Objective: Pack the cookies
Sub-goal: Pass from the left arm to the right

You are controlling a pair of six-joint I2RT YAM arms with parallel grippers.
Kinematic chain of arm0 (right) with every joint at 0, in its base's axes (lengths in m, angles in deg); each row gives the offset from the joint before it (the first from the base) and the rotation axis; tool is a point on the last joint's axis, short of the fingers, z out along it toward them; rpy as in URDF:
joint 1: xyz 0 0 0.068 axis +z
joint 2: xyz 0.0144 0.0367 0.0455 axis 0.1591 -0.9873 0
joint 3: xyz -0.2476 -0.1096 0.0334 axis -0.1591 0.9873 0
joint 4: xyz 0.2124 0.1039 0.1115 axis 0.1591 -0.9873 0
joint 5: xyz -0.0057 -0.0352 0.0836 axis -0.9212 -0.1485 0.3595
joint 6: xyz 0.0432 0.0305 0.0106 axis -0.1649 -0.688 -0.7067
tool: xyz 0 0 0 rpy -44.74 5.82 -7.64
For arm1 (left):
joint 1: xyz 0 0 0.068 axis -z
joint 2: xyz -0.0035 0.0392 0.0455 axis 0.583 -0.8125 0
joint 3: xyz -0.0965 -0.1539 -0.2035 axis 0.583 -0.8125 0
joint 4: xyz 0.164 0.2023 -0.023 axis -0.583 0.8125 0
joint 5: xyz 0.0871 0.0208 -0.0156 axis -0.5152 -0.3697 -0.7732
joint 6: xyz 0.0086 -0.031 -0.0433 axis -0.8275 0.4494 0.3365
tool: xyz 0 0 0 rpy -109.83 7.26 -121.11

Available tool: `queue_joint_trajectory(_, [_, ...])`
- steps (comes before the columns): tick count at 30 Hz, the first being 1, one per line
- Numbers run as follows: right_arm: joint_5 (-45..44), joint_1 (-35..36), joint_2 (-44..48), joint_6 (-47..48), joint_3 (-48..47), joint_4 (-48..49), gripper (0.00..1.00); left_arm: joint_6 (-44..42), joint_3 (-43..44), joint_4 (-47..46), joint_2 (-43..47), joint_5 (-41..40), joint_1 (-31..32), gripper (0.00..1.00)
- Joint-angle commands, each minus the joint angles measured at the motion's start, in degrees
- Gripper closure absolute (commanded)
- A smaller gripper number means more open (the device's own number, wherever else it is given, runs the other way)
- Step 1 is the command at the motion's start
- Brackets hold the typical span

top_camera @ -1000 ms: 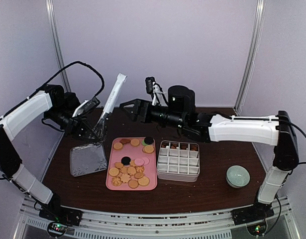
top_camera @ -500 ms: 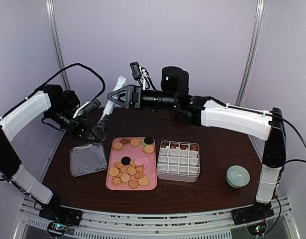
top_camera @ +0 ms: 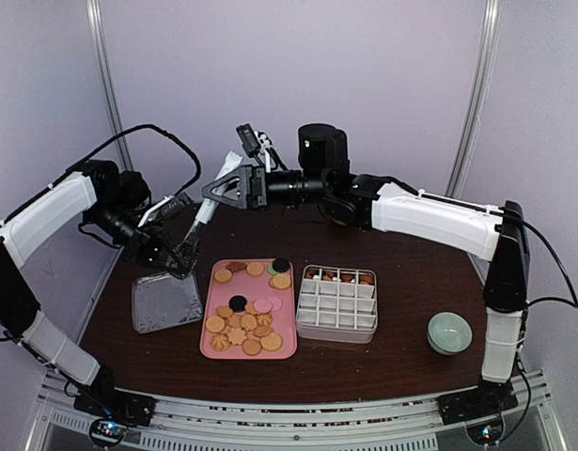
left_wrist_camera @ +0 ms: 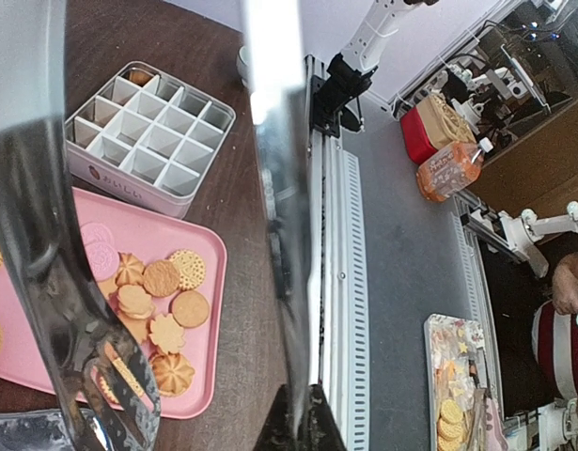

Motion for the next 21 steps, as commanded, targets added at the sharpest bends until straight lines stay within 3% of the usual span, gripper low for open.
queue_joint_trajectory(1, [5.03, 0.07, -2.25, -1.41, -2.33, 1.52, 0.27, -1.91, 0.02, 0.87, 1.08, 0.96, 0.35, 1.0])
queue_joint_trajectory(12, [7.13, -1.76, -6.14, -2.42, -6.98, 0.59, 0.35, -4.1, -0.37, 3.24, 1.05, 0.66, 0.64, 1.0])
queue_joint_trajectory(17, [7.75, -4.09, -3.57, -7.03, -1.36, 8.59, 0.35, -4.19, -0.44, 3.36, 1.23, 0.35, 0.73, 1.0])
queue_joint_trajectory(21, [9.7, -3.95, -3.84, -6.94, -1.24, 7.55, 0.38, -4.34, -0.28, 3.36, 1.08, 0.0, 0.69, 1.0])
